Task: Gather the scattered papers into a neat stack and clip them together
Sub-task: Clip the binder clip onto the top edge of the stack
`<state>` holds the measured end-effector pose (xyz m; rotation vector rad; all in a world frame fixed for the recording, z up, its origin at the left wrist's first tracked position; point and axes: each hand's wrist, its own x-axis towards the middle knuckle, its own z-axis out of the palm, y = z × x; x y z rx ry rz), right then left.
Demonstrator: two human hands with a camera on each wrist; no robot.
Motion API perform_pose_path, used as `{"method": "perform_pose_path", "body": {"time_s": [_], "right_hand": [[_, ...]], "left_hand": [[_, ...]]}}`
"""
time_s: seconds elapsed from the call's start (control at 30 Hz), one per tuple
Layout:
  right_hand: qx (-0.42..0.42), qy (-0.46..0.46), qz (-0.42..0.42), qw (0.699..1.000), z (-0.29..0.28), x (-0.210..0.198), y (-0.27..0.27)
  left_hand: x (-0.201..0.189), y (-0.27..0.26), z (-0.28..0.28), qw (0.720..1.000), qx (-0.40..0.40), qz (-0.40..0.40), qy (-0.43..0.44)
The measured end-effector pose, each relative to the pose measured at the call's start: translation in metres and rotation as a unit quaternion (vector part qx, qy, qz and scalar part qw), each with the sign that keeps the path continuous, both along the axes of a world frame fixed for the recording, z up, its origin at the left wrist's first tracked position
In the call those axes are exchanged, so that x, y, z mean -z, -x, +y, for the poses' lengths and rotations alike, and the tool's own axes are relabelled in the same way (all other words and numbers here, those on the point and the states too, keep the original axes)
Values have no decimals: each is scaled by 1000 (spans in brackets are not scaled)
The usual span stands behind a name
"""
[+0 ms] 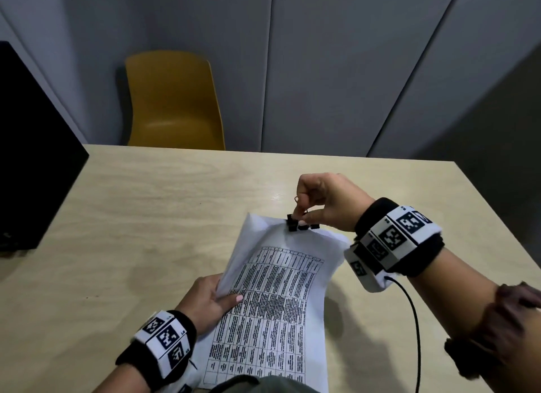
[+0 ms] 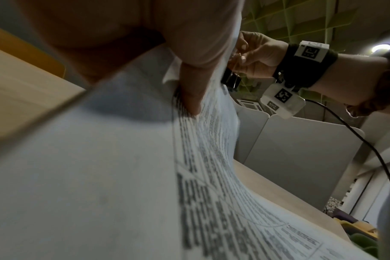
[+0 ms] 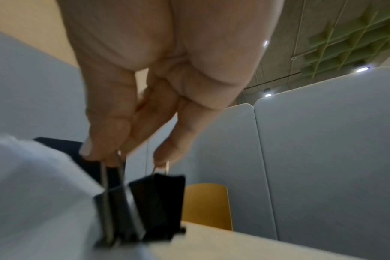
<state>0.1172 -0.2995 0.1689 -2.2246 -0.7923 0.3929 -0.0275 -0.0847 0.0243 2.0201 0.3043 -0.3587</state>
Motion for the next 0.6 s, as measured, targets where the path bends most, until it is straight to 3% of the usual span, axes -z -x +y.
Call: {"method": "perform_pose_path", "body": {"time_s": [0.3,0.43,0.6], "right_hand": [[-27,222,-78,972,-4,-4,4],[-15,177,-62,982,-7,-5,2],[35,17,34,999,-10,11,6]], "left_hand": [[-1,8,-1,1000,2,0,-8],[-3,7,-2,1000,5,-3,-8],[-4,4,0,1000,7,-6,12]]}}
